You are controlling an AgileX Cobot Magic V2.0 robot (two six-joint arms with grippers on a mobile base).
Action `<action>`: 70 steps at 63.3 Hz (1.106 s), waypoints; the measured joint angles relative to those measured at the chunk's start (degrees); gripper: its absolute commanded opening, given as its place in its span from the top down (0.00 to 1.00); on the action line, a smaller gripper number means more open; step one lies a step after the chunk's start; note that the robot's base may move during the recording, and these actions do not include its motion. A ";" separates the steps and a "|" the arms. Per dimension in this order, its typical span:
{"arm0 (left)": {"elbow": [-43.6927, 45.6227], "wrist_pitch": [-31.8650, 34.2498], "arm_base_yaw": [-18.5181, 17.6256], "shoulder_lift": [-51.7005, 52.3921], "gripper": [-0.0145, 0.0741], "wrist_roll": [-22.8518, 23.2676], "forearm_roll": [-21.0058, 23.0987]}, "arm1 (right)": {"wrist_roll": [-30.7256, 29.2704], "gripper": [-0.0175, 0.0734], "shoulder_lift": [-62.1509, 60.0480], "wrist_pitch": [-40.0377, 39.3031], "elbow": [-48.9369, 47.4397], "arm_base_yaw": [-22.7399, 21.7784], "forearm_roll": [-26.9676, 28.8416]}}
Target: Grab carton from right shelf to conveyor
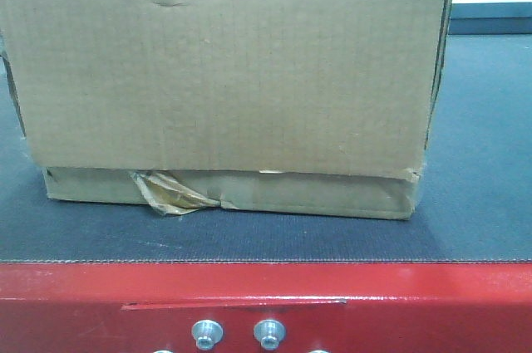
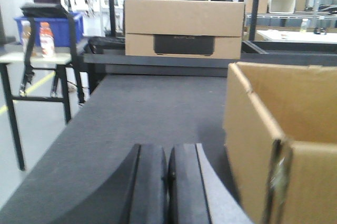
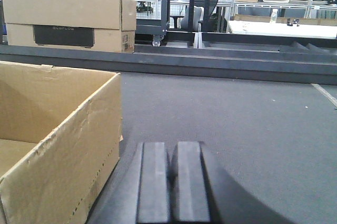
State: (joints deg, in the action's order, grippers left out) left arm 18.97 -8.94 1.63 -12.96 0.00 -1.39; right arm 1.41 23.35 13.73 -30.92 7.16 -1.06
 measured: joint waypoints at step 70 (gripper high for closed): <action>-19.09 7.49 0.75 12.63 0.84 -2.49 2.26 | 0.00 0.88 0.00 -0.57 0.00 0.00 0.00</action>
State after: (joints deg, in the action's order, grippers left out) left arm -0.12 -1.45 2.39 -0.34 -2.49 0.87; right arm 1.41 23.35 13.17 -30.92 7.16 -1.06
